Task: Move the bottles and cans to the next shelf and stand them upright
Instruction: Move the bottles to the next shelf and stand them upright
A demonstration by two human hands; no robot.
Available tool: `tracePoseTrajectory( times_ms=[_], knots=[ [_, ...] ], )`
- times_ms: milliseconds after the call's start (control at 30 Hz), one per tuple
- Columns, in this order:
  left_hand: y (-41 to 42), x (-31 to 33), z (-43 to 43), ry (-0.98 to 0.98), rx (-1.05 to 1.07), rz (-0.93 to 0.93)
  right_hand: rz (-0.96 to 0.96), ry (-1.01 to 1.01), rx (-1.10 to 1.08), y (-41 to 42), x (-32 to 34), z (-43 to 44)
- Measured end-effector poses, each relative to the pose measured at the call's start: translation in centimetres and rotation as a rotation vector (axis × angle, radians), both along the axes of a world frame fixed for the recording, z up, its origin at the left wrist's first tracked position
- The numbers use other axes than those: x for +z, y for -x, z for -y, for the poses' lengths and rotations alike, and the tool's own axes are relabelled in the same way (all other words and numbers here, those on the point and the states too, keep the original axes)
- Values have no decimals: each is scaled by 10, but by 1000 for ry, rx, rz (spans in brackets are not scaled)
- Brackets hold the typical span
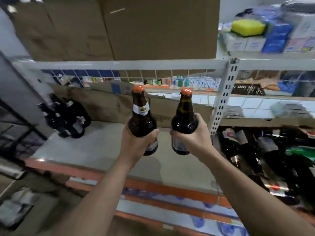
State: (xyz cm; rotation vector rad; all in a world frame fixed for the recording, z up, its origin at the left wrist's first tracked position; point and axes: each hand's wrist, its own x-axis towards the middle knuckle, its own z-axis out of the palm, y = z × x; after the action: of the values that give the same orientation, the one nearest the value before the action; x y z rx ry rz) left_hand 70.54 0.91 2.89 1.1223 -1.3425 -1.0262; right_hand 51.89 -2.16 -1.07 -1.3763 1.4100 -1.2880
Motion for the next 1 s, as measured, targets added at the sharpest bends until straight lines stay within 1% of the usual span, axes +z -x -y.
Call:
tracePoseTrajectory(
  times_ms=[167, 267, 367, 467, 533, 633, 733, 833, 933, 1000],
  knots=[
    [-107, -15, 20, 0, 28, -15, -31, -6, 53, -103, -9, 28],
    [-185, -31, 38, -4, 17, -5, -40, -8, 26, -183, -21, 45],
    [-275, -52, 60, -55, 19, -3, -47, -67, 38, -265, -32, 56],
    [-356, -66, 81, -127, 56, 69, -41, -147, 75, -338, -43, 69],
    [-395, -77, 92, -168, 59, 95, -33, -186, 71, -378, -53, 76],
    [-438, -94, 103, -227, 68, 57, -4, -232, 43, -421, -74, 85],
    [-469, -115, 114, -251, 55, 49, -14, -275, 82, -449, -94, 95],
    [-486, -133, 119, -293, 46, 46, -21, -303, 99, -469, -110, 99],
    [-501, -152, 124, -329, 36, 52, 26, -340, 107, -481, -122, 103],
    [-510, -160, 128, -352, 66, 22, 42, -351, 128, -489, -127, 105]
  ],
)
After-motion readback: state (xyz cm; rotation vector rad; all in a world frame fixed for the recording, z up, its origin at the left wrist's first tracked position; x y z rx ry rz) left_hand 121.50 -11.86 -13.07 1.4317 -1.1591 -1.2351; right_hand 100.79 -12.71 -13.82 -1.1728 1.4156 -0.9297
